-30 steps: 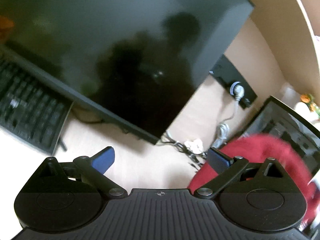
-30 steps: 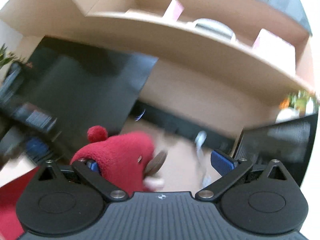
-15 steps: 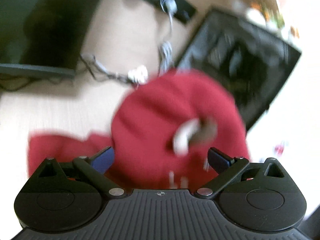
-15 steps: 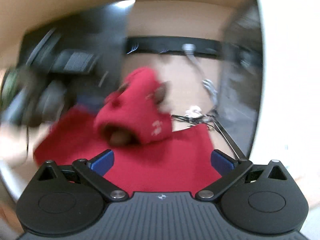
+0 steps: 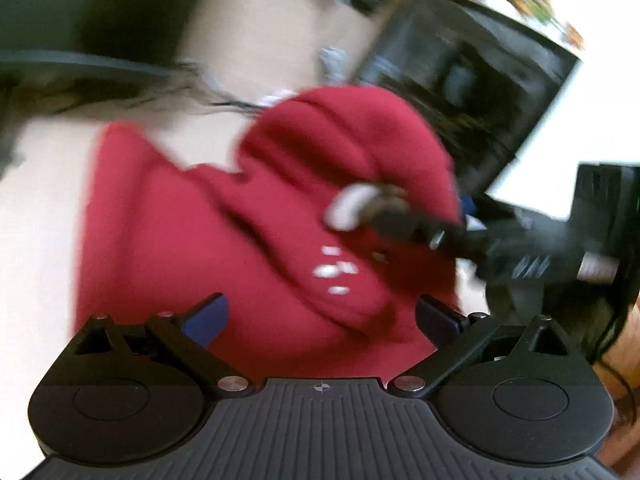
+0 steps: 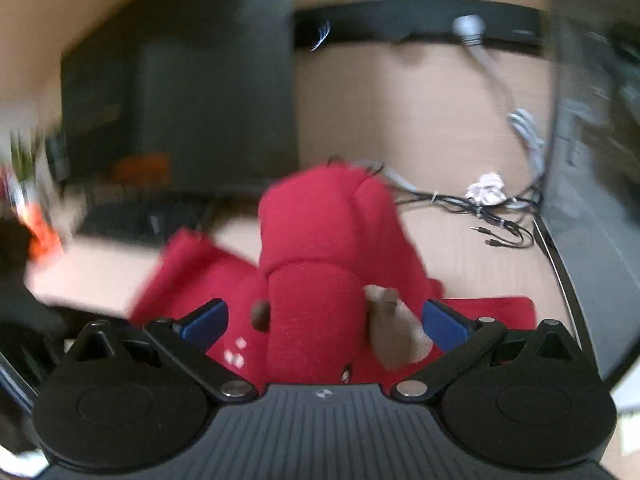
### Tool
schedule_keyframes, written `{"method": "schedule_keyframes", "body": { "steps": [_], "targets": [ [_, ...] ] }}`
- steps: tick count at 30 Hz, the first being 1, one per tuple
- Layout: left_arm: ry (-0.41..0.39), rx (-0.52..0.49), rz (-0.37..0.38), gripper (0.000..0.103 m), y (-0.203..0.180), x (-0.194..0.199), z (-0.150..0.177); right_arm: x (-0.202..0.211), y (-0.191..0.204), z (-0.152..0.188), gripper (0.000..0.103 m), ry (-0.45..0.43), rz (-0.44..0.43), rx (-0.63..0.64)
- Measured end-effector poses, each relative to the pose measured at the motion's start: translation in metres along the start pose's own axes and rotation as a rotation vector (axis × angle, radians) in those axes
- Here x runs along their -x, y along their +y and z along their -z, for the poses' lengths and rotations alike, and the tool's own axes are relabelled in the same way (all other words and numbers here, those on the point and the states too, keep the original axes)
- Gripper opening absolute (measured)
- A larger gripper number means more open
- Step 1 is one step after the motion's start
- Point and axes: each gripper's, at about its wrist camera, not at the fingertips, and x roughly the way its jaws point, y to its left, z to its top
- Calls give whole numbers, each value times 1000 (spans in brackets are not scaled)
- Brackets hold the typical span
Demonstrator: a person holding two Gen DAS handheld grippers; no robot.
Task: Fold clothes
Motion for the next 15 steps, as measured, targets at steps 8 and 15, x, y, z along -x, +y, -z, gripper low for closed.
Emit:
{"method": "schedule_keyframes", "body": {
  "steps": [8,15],
  "targets": [
    [-84,59,25,102,9,-3,6,-29,-39,-71,51,87,-225,-359],
    [-82,43,55,102,18,8,11,-32,-14,-145,50,-35,-281,-378]
  ]
}}
